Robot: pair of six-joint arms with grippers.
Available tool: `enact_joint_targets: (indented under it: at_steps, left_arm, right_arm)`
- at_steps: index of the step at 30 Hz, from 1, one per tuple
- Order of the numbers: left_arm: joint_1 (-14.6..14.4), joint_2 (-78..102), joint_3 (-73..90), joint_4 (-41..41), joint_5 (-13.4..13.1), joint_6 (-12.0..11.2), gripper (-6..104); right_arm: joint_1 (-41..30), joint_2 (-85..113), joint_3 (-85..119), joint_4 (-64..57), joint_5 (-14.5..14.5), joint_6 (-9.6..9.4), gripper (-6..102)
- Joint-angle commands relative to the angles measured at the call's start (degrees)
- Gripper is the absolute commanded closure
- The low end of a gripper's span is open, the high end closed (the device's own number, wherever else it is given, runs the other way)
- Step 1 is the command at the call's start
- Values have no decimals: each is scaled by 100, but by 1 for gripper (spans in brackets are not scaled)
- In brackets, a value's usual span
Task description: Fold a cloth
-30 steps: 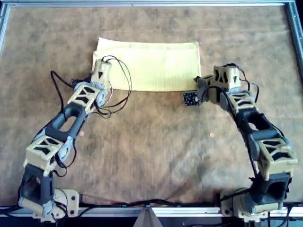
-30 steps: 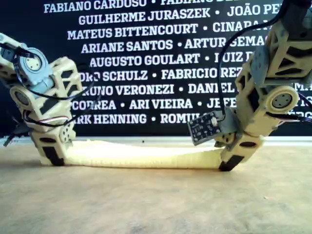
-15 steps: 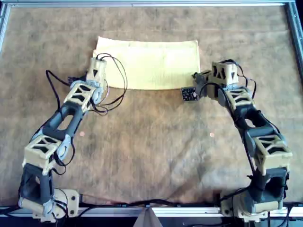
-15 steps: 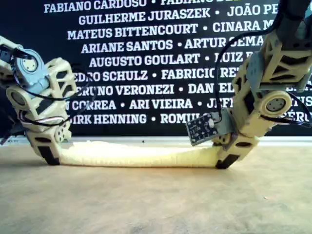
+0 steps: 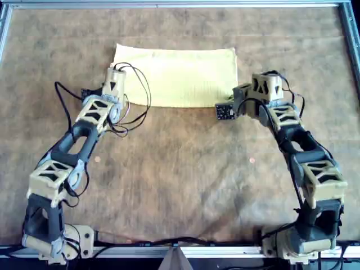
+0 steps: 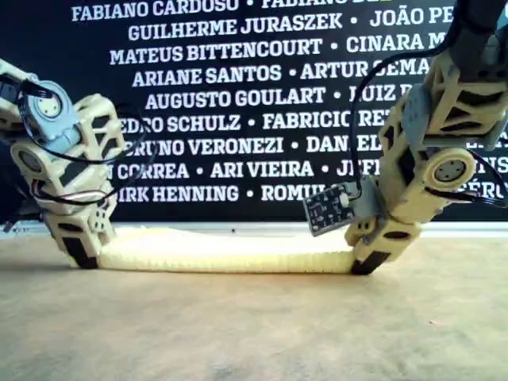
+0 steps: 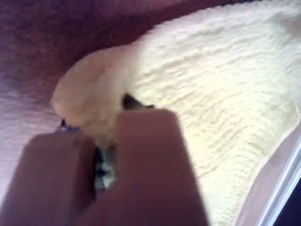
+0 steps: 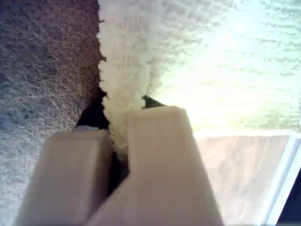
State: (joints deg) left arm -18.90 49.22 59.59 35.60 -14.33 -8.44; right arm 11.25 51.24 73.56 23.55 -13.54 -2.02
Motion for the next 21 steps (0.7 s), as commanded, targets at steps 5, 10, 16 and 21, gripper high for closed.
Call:
enact_joint_targets:
  at_steps: [5, 10, 16, 21]
  left_arm:
    - [158, 211, -220, -70, 18, -70, 95]
    - [158, 334, -202, 18, -70, -70, 95]
    - [114, 1257, 1046, 26, 9, 9, 95]
    - [114, 2522, 2549, 18, 18, -70, 95]
  right_arm:
    - [-88, 325, -378, -185, -53, -35, 98]
    - [-88, 580, -132, -176, -53, -44, 98]
    - [9, 1969, 1512, -202, -53, -70, 98]
    - [9, 2848, 2522, -290, -53, -70, 98]
